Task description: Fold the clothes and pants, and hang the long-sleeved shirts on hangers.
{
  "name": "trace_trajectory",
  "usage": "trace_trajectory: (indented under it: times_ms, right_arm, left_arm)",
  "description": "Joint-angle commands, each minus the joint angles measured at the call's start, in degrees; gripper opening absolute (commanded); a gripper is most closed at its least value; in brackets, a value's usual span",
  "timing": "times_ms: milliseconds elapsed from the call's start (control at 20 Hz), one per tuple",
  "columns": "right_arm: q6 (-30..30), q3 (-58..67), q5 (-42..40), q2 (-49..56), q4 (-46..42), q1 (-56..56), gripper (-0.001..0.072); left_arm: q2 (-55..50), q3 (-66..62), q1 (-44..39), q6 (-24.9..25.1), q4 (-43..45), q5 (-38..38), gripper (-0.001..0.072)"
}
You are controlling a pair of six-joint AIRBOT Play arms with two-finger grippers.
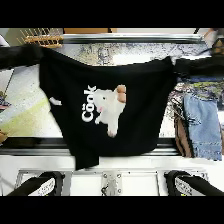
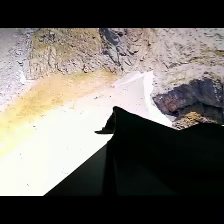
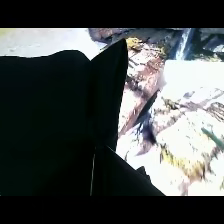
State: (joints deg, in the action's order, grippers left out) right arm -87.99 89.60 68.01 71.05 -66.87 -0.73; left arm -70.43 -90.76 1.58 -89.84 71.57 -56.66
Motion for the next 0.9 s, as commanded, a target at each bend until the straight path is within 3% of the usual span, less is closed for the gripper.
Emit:
trace_trajectory:
  times_ms: [0,100,150,200,250,300,500,650,850]
  right_arm:
    - [1.2,0.3,-15.8,11.4,1.2,0.9,0.0013]
    - [1.2,0.5,-21.2,14.6,3.4,0.9,0.0019]
    - [1.2,0.5,-23.7,15.4,4.2,0.9,0.0078]
    - [1.2,0.5,-26.1,15.7,4.6,0.9,0.0271]
    - [1.2,0.5,-28.2,15.6,4.8,0.9,0.0512]
    - [1.2,0.6,-29.3,15.3,4.9,0.8,0.0671]
    - [4.0,0.6,-23.0,9.6,4.9,-1.7,0.0667]
    - [6.4,-2.8,-12.9,3.5,4.3,-2.8,0.0667]
    - [6.8,-12.8,-7.6,-4.6,4.1,-2.6,0.0667]
  left_arm:
    - [-14.3,-4.7,-0.4,0.6,0.3,6.4,0.0006]
    - [-20.2,-9.4,-0.4,0.6,0.4,4.3,0.0006]
    - [-22.4,-11.6,-0.4,0.5,0.3,2.9,0.0023]
    - [-24.5,-14.0,-0.4,0.5,0.4,1.1,0.0303]
    - [-25.9,-16.1,-0.3,0.5,0.4,-0.5,0.0577]
    - [-26.8,-18.0,0.2,0.5,0.5,-2.2,0.0635]
    - [-23.6,-17.0,4.8,0.6,0.5,-10.4,0.061]
    - [-16.2,0.2,8.6,0.1,0.4,-11.3,0.0609]
    - [-9.1,29.1,10.2,-0.2,0.3,-6.9,0.0609]
